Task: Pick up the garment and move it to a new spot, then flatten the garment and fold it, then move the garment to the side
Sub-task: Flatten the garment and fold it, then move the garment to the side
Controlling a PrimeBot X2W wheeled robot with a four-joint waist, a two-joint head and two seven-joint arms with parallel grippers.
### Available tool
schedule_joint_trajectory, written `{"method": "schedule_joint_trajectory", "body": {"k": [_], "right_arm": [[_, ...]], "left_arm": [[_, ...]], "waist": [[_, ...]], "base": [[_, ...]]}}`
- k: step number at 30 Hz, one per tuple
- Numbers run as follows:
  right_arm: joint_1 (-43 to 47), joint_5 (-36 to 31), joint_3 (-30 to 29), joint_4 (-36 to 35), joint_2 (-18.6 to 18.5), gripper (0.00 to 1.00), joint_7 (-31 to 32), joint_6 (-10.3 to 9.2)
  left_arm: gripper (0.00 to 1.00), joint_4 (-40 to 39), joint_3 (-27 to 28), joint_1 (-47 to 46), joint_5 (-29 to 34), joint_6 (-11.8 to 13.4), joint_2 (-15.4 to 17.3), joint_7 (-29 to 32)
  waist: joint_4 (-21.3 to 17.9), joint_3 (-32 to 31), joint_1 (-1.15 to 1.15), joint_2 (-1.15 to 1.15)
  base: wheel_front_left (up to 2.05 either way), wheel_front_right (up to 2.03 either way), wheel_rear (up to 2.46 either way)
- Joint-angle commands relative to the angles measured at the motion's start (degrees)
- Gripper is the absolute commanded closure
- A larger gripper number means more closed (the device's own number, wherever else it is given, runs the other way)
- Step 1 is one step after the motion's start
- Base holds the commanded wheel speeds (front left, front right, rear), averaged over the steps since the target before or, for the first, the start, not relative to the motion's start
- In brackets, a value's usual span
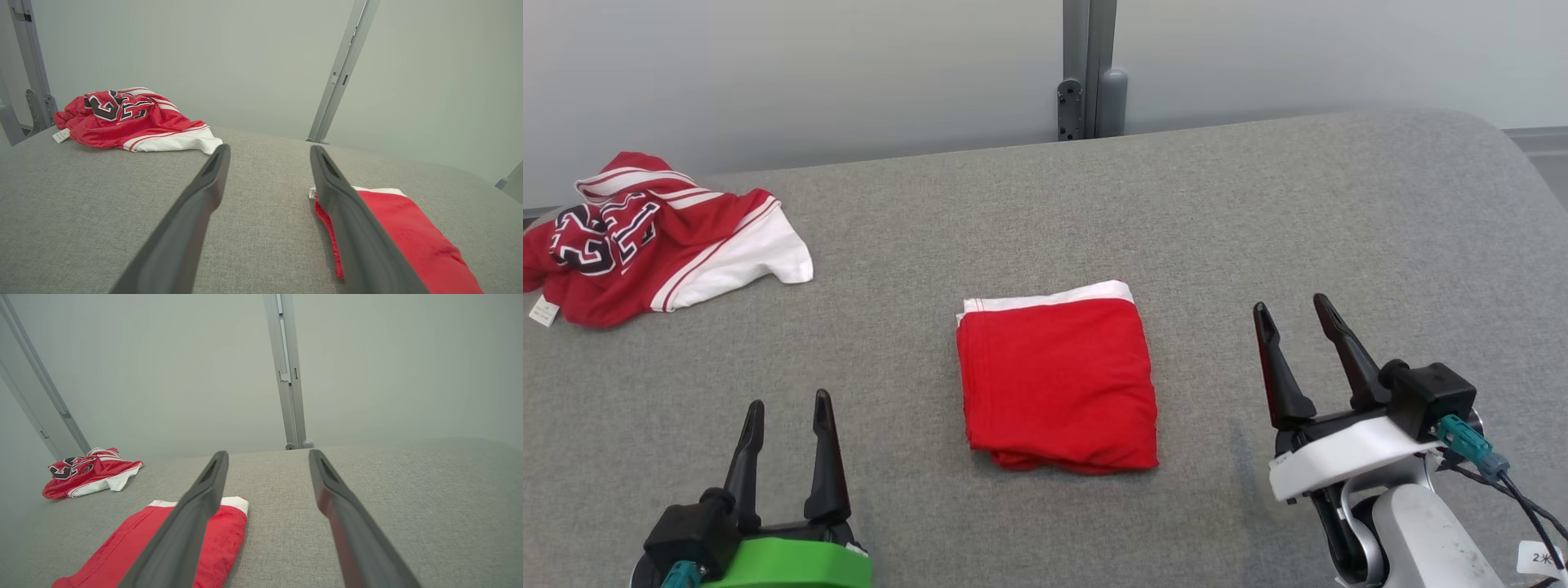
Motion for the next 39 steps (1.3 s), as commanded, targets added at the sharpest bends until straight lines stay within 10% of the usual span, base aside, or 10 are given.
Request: {"method": "schedule_joint_trajectory", "body": {"k": [1,26,39], "right_arm": [[0.92,-1.06,-0.73,-0.55,0.23,0.00,-0.17,0.00],[-0.57,-2.56,-1.51,4.75,1.25,0.00,0.46,0.00],[-12.60,12.05,5.16,13.65,-5.78,0.00,25.77,0.00]], "left_arm": [[0.00,-0.09,0.48,1.03,0.19,0.13,0.25,-0.04],[0.00,0.28,-0.29,0.44,0.48,0.47,0.25,-0.03],[0.00,0.90,-3.27,-1.50,-1.74,1.20,0.25,-0.03]], "waist": [[-0.13,-0.10,0.00,0.00],[1.30,0.44,0.00,0.00],[6.69,3.48,0.00,0.00]], "base": [[0.00,0.00,0.00],[0.00,0.00,0.00],[0.00,0.00,0.00]]}}
